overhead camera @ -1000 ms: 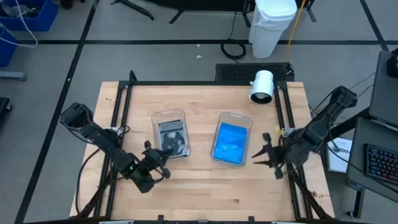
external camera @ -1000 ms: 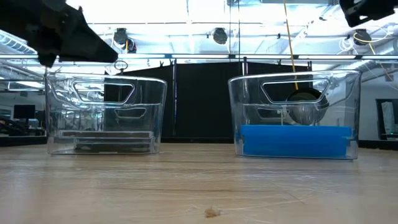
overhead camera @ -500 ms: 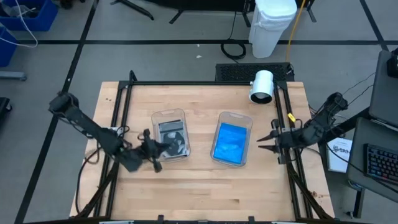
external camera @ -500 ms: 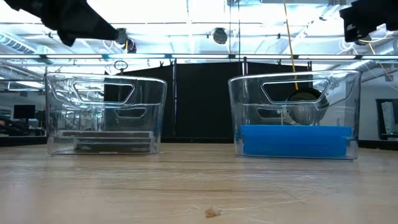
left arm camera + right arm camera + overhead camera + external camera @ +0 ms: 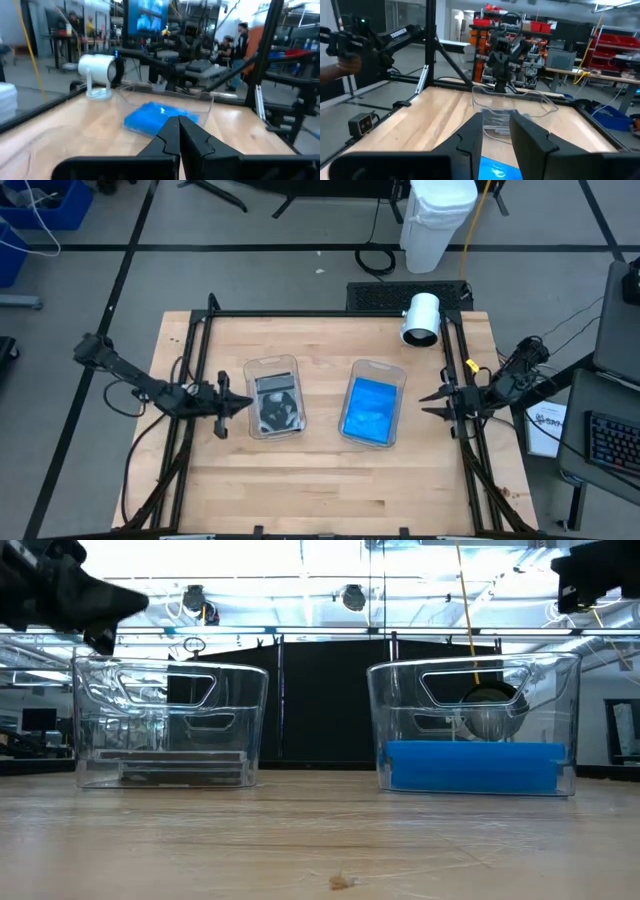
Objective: Pick & place jewel cases by type
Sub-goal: Return to Home Position
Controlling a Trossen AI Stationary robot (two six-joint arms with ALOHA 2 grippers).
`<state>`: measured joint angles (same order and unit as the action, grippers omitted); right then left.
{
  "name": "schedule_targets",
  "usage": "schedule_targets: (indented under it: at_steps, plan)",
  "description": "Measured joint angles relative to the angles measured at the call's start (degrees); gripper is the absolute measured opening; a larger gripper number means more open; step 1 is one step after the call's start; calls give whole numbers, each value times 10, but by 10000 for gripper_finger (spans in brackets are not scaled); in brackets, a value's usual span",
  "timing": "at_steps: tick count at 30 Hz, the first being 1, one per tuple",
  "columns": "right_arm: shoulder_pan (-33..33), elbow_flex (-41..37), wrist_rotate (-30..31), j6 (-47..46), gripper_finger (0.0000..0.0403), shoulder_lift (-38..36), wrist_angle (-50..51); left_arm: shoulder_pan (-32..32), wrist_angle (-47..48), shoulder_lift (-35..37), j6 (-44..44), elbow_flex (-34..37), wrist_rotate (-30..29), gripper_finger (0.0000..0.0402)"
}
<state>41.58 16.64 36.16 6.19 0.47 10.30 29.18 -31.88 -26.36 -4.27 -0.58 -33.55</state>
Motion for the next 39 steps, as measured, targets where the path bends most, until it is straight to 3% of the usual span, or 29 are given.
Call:
schedule_targets:
  at_steps: [7, 14, 25, 30, 39]
  plan:
    - [0, -58, 91, 43, 89, -3, -99, -1, 127, 102, 1, -5, 7, 5]
    - [-18, -95, 82, 74, 89, -3, -156, -2, 207, 163, -11, -5, -2, 5]
    - [-148, -112, -148, 30, 89, -3, -159, -2, 249, 177, -38, -5, 16, 8]
    - [-241, -134, -250, 2, 89, -3, -203, -2, 240, 177, -46, -5, 20, 7]
    - [-442, -135, -428, -37, 89, -3, -170, -2, 246, 178, -64, -5, 19, 6]
